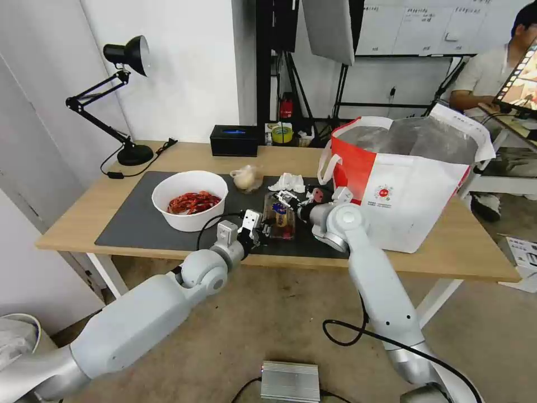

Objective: Pick up the trash from the table and place it into the takeout bag.

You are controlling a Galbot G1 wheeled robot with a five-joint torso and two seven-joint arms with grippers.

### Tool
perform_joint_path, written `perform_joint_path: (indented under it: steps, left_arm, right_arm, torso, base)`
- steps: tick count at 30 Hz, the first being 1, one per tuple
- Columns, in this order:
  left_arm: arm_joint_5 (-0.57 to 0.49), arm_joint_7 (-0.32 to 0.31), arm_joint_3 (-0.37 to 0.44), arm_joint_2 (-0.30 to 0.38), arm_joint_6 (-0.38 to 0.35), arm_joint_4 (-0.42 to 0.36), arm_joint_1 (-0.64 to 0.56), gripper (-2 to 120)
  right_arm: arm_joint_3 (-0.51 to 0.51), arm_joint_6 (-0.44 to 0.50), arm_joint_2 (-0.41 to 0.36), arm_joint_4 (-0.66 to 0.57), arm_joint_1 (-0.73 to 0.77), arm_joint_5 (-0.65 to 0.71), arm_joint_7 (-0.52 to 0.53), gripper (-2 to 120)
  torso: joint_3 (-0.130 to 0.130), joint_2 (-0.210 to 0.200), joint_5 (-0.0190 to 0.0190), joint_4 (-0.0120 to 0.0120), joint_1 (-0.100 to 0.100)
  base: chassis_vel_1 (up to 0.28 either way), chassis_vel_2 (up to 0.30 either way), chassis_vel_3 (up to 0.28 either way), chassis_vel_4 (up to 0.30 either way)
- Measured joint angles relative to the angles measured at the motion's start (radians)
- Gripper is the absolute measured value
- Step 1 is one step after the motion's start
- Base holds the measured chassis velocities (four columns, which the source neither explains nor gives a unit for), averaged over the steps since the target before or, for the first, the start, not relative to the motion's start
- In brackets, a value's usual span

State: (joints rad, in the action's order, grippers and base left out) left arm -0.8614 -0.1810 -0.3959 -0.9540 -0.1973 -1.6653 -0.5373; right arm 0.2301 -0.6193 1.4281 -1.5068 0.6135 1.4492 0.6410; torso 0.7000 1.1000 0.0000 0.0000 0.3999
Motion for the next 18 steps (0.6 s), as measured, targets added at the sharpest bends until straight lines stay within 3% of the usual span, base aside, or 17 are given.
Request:
perform_joint_path:
  steps: [18]
  left_arm:
    - [0.001,0.0,-0.004,-0.003,0.001,-0.001,0.002,0]
  right_arm:
    - [0.0,-0.02,0.009,0.015,-0.013,0.001,-0.027,100]
  torso:
    - [0.0,0.0,0.0,0.0,0.0]
  base:
    - [0.0,0.0,0.0,0.0]
